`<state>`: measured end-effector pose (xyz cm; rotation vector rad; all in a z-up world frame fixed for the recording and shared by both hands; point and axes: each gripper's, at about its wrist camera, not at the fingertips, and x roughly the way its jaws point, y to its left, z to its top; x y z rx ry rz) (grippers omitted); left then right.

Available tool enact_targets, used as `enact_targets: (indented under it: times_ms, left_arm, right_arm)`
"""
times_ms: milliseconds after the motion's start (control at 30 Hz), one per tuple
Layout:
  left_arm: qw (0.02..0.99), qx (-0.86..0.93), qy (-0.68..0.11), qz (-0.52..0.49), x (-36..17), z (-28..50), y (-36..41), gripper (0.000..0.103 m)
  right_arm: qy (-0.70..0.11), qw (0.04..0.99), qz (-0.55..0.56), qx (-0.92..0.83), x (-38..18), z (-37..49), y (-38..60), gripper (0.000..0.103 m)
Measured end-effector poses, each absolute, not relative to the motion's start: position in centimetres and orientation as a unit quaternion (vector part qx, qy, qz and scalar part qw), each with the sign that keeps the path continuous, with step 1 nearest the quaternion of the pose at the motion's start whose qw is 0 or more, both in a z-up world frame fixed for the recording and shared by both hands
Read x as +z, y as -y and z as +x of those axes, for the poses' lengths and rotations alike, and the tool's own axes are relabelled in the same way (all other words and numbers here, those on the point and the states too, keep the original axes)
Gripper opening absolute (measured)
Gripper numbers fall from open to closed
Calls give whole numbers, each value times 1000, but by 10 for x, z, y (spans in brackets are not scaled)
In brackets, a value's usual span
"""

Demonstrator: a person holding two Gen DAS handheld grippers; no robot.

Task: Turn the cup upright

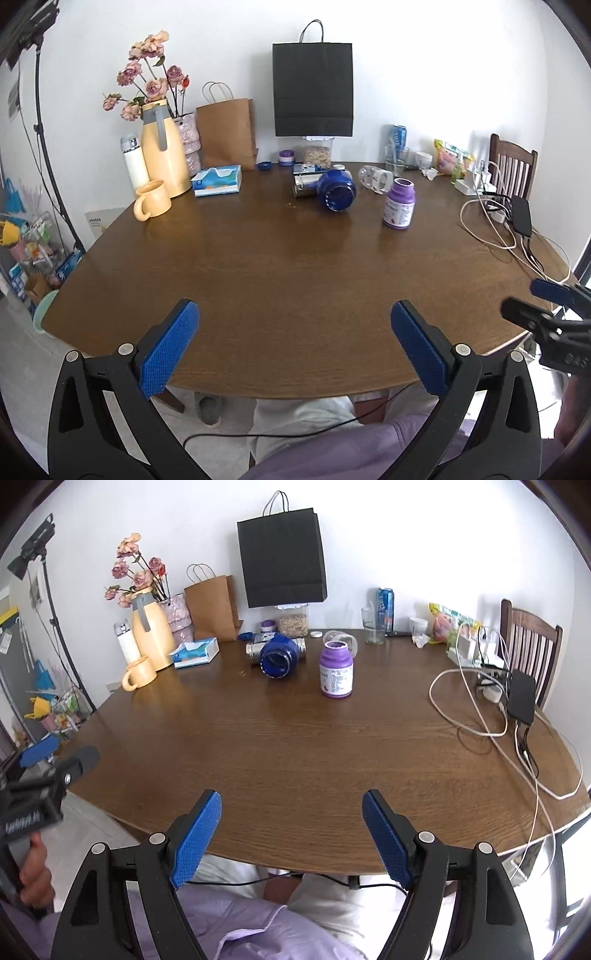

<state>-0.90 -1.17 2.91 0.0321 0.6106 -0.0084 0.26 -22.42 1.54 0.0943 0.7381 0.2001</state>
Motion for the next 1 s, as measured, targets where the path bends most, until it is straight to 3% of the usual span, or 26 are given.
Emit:
enact_targets:
  times_ms: [1000]
  left_arm:
    - [949, -4, -314, 10, 21, -12, 13, 103]
  right_arm:
    - [-350, 930, 40, 102, 18, -2, 214, 82]
